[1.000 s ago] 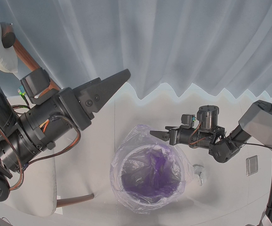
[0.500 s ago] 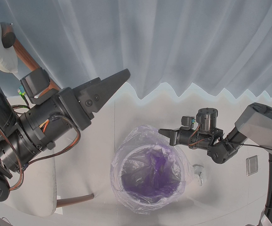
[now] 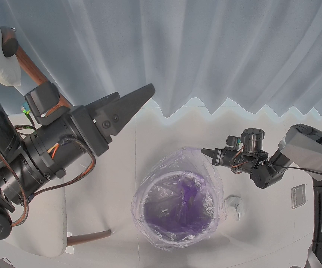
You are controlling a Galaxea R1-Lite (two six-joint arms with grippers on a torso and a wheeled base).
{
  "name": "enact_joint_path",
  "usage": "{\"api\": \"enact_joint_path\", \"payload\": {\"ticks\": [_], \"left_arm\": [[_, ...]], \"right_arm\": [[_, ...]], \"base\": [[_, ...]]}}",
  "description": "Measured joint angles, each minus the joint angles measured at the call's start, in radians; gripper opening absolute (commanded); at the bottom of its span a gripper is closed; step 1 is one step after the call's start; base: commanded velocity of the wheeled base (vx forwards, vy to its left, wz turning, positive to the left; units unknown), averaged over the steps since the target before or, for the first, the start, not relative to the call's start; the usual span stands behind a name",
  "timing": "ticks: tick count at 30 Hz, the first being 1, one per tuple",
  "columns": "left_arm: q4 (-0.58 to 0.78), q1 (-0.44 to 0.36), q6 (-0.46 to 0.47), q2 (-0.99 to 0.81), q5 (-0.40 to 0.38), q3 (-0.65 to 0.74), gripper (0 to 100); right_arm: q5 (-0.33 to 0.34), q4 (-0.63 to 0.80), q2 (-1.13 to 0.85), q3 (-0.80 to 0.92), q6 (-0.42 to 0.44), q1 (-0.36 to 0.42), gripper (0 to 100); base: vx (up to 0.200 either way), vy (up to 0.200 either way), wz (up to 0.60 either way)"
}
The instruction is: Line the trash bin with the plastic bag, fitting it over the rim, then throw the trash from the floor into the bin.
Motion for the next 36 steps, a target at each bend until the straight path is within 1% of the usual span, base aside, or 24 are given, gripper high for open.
{"api": "enact_joint_path", "payload": {"ticks": [14, 30, 31, 34, 36], "left_arm": [[0.000, 0.000, 0.002, 0.004, 0.000, 0.006, 100], [0.000, 0.000, 0.015, 0.006, 0.000, 0.008, 100], [0.000, 0.000, 0.015, 0.006, 0.001, 0.008, 100], [-0.001, 0.007, 0.014, 0.008, 0.002, 0.000, 100], [-0.006, 0.013, 0.013, 0.009, 0.002, -0.006, 100]], "right_arm": [[-0.001, -0.021, 0.139, -0.083, 0.063, 0.003, 0], [-0.007, -0.046, 0.218, -0.116, 0.061, -0.008, 0], [-0.008, -0.052, 0.219, -0.116, 0.059, -0.008, 100], [-0.017, -0.072, 0.222, -0.116, 0.059, -0.008, 100], [-0.026, -0.097, 0.223, -0.114, 0.079, -0.008, 100]], "base": [[0.000, 0.000, 0.00], [0.000, 0.000, 0.00], [0.000, 0.000, 0.00], [0.000, 0.000, 0.00], [0.000, 0.000, 0.00]]}}
